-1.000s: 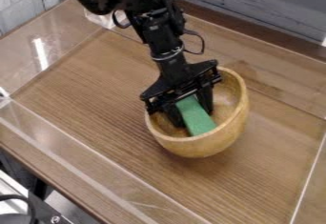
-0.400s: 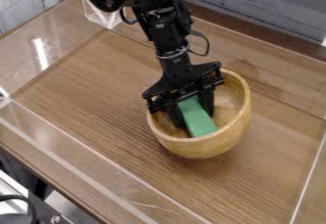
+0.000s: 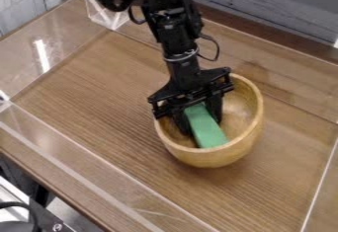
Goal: Remove the green block from inside the brown bowl and put it on the table
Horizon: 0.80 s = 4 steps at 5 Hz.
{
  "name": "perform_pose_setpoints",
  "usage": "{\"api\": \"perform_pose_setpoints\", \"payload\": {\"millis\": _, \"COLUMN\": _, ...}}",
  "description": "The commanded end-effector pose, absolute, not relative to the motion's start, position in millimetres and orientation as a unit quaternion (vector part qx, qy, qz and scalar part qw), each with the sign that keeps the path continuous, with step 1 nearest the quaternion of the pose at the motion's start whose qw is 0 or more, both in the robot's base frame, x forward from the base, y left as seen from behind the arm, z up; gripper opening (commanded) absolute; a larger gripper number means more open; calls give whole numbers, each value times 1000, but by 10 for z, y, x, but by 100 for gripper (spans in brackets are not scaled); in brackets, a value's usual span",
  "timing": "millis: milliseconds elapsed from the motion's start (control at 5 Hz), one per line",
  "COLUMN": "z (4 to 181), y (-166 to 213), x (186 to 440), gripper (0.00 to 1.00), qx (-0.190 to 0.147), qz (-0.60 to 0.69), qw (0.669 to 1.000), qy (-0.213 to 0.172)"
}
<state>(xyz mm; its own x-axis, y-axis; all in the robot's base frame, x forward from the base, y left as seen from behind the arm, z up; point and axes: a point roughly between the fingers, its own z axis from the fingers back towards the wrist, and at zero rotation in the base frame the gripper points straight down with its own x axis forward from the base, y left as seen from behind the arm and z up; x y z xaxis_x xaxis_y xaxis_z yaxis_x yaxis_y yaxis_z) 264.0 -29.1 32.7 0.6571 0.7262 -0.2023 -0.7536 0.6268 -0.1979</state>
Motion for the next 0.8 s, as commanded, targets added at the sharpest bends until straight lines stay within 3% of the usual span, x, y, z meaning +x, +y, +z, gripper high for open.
{"api": "perform_pose_setpoints", "payload": {"millis": 0, "z": 337, "y": -319, "x": 2615, "gripper": 0, "qx": -126, "qz": 399, "qw": 906, "qy": 59}}
{"api": "perform_pose_setpoints", "payload": {"millis": 600, "z": 397, "y": -305, "x": 2518, "gripper": 0, "qx": -110, "qz": 387, "qw": 911, "qy": 87}}
